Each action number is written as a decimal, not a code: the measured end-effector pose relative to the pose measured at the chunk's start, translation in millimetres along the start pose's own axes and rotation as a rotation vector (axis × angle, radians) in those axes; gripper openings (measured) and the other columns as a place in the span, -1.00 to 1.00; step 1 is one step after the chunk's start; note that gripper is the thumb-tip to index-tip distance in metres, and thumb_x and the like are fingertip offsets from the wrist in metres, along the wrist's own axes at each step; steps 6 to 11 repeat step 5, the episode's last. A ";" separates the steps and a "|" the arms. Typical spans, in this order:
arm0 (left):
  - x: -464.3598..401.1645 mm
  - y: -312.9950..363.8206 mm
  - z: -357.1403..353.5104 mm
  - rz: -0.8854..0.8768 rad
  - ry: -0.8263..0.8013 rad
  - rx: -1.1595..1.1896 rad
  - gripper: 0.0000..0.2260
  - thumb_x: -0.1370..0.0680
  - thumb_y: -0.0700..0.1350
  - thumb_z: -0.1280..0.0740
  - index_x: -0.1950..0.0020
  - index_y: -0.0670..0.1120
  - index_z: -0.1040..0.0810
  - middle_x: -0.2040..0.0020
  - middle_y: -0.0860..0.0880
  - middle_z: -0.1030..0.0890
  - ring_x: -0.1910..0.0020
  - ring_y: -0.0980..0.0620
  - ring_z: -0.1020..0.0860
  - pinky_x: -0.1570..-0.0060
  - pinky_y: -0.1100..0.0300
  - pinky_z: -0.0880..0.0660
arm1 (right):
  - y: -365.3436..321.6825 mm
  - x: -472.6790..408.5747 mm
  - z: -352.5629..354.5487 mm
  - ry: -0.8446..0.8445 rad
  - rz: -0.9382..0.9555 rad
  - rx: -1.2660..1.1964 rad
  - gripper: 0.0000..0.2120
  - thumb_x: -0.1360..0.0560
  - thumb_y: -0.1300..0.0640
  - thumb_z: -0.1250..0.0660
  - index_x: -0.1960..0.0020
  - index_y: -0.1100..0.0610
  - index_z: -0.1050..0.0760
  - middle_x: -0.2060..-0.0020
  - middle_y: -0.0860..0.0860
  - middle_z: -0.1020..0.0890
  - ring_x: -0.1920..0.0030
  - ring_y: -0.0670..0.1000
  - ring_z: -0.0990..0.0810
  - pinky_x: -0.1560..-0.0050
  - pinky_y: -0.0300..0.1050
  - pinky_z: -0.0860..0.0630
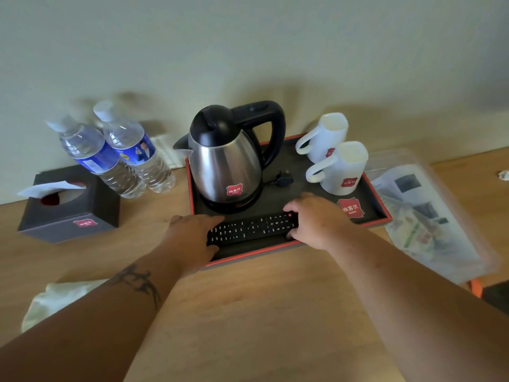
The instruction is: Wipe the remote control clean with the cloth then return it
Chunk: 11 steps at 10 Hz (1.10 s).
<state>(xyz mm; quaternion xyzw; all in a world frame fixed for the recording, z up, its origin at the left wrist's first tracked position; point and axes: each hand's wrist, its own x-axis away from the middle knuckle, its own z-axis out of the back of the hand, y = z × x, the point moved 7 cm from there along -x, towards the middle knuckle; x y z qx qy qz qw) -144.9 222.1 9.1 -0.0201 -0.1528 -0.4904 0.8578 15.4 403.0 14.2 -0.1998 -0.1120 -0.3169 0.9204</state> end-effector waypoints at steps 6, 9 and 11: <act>5.1 -4.5 -2.4 -0.018 0.042 0.115 -0.27 -0.48 0.09 -0.47 -0.59 0.05 -0.25 -0.52 0.01 -0.43 -0.47 -0.02 -0.38 -0.44 0.07 -0.20 | 10.4 3.2 -3.7 -0.023 -0.113 -0.213 -0.13 -0.41 0.08 -0.52 -0.57 -0.13 -0.11 -0.36 -0.02 -0.46 -0.20 0.04 -0.55 -0.10 -0.06 -0.57; 5.1 -4.5 -2.4 -0.018 0.042 0.115 -0.27 -0.48 0.09 -0.47 -0.59 0.05 -0.25 -0.52 0.01 -0.43 -0.47 -0.02 -0.38 -0.44 0.07 -0.20 | 10.4 3.2 -3.7 -0.023 -0.113 -0.213 -0.13 -0.41 0.08 -0.52 -0.57 -0.13 -0.11 -0.36 -0.02 -0.46 -0.20 0.04 -0.55 -0.10 -0.06 -0.57; 5.1 -4.5 -2.4 -0.018 0.042 0.115 -0.27 -0.48 0.09 -0.47 -0.59 0.05 -0.25 -0.52 0.01 -0.43 -0.47 -0.02 -0.38 -0.44 0.07 -0.20 | 10.4 3.2 -3.7 -0.023 -0.113 -0.213 -0.13 -0.41 0.08 -0.52 -0.57 -0.13 -0.11 -0.36 -0.02 -0.46 -0.20 0.04 -0.55 -0.10 -0.06 -0.57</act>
